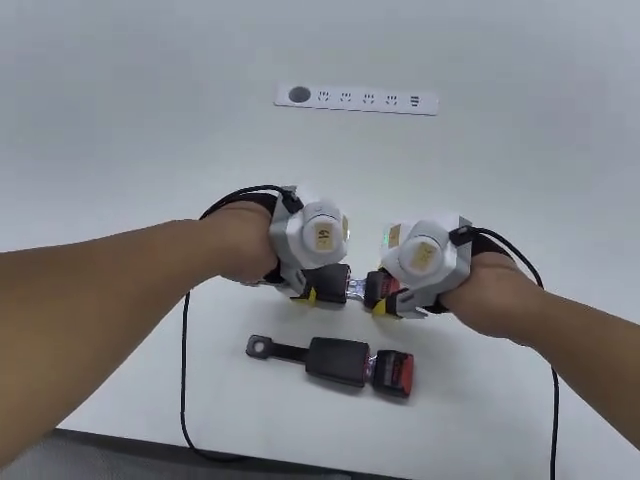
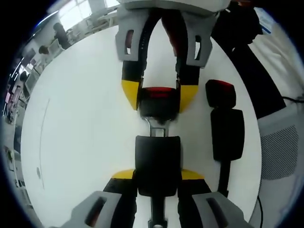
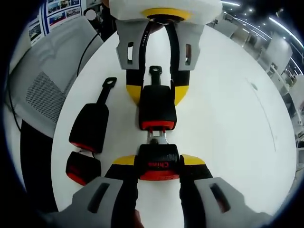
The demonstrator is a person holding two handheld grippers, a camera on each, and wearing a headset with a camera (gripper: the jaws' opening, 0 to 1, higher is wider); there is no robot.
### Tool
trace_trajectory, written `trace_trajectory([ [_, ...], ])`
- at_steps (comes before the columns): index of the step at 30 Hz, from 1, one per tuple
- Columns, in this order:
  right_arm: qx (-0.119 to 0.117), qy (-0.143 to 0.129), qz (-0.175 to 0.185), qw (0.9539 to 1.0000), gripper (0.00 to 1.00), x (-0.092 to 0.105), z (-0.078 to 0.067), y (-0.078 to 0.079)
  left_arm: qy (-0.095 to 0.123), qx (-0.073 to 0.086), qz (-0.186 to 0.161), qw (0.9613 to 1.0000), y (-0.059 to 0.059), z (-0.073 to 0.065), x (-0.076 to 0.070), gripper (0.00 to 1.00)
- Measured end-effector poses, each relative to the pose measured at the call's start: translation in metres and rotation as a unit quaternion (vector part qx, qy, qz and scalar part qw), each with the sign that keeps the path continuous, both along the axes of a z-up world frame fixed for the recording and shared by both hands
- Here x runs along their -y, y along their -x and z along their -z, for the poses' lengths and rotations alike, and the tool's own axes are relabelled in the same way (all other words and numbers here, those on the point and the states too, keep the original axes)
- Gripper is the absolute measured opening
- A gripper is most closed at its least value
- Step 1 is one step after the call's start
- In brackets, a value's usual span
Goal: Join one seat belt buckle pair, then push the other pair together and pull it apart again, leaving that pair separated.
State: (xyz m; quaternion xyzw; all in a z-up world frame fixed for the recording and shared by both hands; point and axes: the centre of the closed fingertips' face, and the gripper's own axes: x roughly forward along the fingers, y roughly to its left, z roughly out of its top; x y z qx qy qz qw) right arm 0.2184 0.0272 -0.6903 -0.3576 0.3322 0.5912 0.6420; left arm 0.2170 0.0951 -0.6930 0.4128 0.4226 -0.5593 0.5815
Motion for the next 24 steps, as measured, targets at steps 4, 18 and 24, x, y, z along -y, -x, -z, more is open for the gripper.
trace_trajectory([
  [4, -0.003, -0.007, 0.006, 1.0000, 0.31, -0.006, -0.002, 0.000, 0.007, -0.003, -0.005, 1.0000, -0.001, 0.000, 0.002, 0.32],
  [18, -0.002, -0.002, 0.002, 1.0000, 0.32, -0.017, -0.002, 0.000, -0.002, 0.001, -0.013, 0.9999, -0.002, 0.000, 0.001, 0.32],
  [24, 0.002, 0.000, 0.000, 1.0000, 0.32, -0.016, -0.003, -0.001, 0.006, -0.001, -0.018, 0.9998, -0.004, 0.001, 0.000, 0.33],
])
